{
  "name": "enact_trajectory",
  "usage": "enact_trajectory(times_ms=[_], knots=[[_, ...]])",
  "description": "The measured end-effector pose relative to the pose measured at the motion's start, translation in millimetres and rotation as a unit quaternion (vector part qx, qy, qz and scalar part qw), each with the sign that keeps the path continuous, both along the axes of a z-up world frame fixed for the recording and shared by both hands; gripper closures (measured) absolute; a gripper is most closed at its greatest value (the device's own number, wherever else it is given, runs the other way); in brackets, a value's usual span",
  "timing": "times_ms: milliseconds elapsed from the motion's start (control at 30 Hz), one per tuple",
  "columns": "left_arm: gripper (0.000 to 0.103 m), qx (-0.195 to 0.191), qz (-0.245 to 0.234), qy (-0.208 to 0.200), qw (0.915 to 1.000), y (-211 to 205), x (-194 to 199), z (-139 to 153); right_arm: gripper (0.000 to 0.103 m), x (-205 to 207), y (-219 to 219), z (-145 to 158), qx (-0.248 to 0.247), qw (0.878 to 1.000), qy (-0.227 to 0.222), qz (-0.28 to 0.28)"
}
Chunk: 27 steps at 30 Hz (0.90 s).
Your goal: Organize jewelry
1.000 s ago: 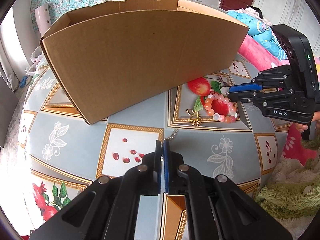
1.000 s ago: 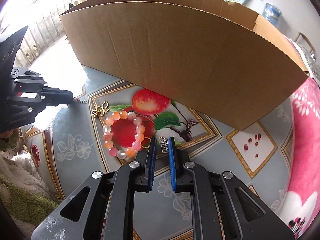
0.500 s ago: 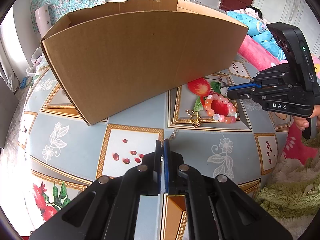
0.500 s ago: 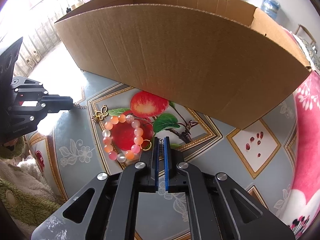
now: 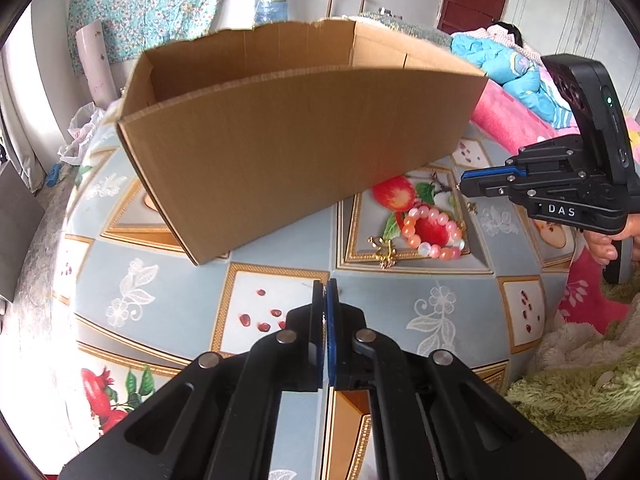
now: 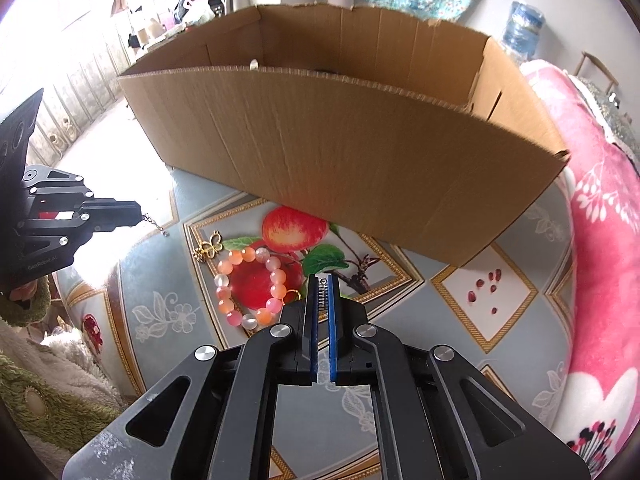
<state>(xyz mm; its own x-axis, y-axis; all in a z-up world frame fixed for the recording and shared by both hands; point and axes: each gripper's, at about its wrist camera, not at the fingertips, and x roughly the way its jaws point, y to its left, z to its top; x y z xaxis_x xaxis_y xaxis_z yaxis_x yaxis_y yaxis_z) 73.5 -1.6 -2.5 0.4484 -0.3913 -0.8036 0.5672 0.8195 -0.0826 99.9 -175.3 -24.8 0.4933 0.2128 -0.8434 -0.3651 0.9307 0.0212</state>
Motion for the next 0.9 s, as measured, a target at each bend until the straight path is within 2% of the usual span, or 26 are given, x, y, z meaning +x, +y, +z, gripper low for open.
enact_trajectory(times_ms=[267,400,533,667,733,833,900], knots=[[0.102,-0.018,0.011,-0.034,0.9992,6,-11,31,0.101,-21,-10,25,0.014,0.999,-0.040,-0.009],[0.102,-0.039,0.006,-0.066,0.9970,7,-17,60,0.101,-27,-10,54,0.042,0.996,-0.074,0.001],[0.102,-0.067,-0.009,-0.115,0.9911,6,-16,102,0.101,-25,-10,88,0.072,0.990,-0.123,0.022],[0.102,-0.091,-0.021,-0.159,0.9830,-1,-6,133,0.101,-14,-16,120,0.117,0.978,-0.170,0.039],[0.102,-0.106,-0.028,-0.168,0.9797,-4,6,144,0.101,-6,-20,135,0.137,0.972,-0.184,0.045],[0.102,-0.101,-0.038,-0.177,0.9782,-15,24,149,0.101,12,-24,146,0.148,0.968,-0.194,0.053],[0.102,-0.102,-0.040,-0.151,0.9825,-25,46,144,0.101,31,-27,147,0.154,0.970,-0.180,0.058]])
